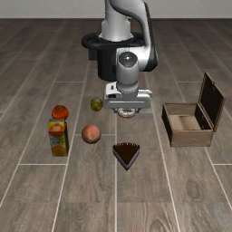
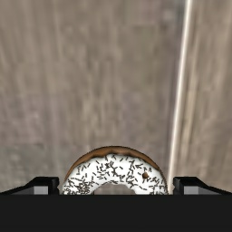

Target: Pick up the donut and place it in the box

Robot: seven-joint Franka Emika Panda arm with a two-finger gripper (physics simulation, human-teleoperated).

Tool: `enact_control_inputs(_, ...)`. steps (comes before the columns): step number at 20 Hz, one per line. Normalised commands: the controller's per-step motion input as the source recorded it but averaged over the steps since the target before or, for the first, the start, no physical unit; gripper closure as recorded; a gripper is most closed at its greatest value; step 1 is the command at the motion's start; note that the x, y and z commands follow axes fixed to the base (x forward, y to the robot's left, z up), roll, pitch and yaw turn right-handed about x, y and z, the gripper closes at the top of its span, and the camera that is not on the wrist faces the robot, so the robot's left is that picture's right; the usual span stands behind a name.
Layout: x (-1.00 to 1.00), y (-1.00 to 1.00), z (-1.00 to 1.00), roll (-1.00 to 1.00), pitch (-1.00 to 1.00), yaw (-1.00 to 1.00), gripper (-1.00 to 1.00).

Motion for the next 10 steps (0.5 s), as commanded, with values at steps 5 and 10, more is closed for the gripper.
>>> enact_control_inputs(5,0.00,0.00,-0.40,0.00,0.00,0.00,1.00)
enact_control_inputs(10,0.00,0.00,0.00,0.00,0.00,0.00,1.00)
